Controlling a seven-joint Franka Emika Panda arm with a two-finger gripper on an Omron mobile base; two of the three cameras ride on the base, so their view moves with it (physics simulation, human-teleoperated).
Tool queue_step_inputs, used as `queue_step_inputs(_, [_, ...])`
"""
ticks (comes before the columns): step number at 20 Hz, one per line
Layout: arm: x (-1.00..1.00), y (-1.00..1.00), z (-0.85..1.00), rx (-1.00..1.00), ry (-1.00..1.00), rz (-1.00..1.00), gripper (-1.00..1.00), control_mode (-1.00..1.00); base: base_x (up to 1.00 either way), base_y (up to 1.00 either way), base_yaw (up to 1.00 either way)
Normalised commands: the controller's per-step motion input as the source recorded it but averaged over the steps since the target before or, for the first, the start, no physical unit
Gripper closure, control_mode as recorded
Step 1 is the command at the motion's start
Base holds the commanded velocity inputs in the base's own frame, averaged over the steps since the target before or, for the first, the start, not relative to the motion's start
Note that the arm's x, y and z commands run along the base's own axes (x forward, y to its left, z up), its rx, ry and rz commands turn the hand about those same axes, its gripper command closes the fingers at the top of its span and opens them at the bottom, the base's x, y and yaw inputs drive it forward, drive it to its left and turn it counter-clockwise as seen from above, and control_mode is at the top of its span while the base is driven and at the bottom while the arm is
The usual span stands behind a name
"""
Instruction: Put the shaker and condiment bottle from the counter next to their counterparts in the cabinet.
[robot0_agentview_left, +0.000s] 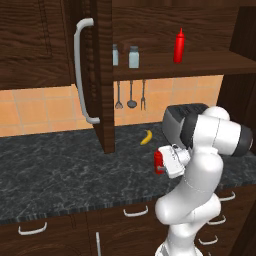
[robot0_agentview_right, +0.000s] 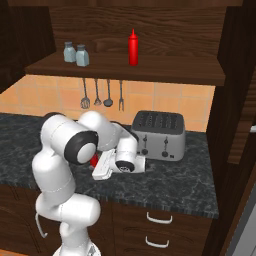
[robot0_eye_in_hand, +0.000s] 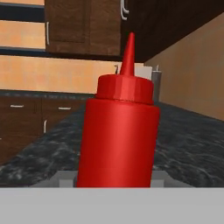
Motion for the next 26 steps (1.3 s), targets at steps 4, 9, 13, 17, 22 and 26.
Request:
queue_step_inputs(4, [-0.11, 0.0, 0.14, 0.0, -0.01, -0.03, 1.0, -1.0, 0.0, 0.0, 0.0])
queue_step_inputs(9, [-0.07, -0.09, 0.69, 0.0, -0.09, -0.2, 1.0, -1.0, 0.0, 0.0, 0.0])
queue_step_inputs(13, [-0.01, 0.0, 0.63, 0.01, -0.01, -0.33, 1.0, -1.0, 0.0, 0.0, 0.0])
queue_step_inputs(17, [-0.01, 0.0, 0.5, 0.0, 0.01, -0.46, 1.0, -1.0, 0.0, 0.0, 0.0])
queue_step_inputs(22, [-0.05, -0.04, 0.69, 0.0, 0.11, -0.43, 1.0, -1.0, 0.0, 0.0, 0.0])
queue_step_inputs(26, [0.0, -0.04, 0.7, 0.0, 0.09, -0.38, 1.0, -1.0, 0.0, 0.0, 0.0])
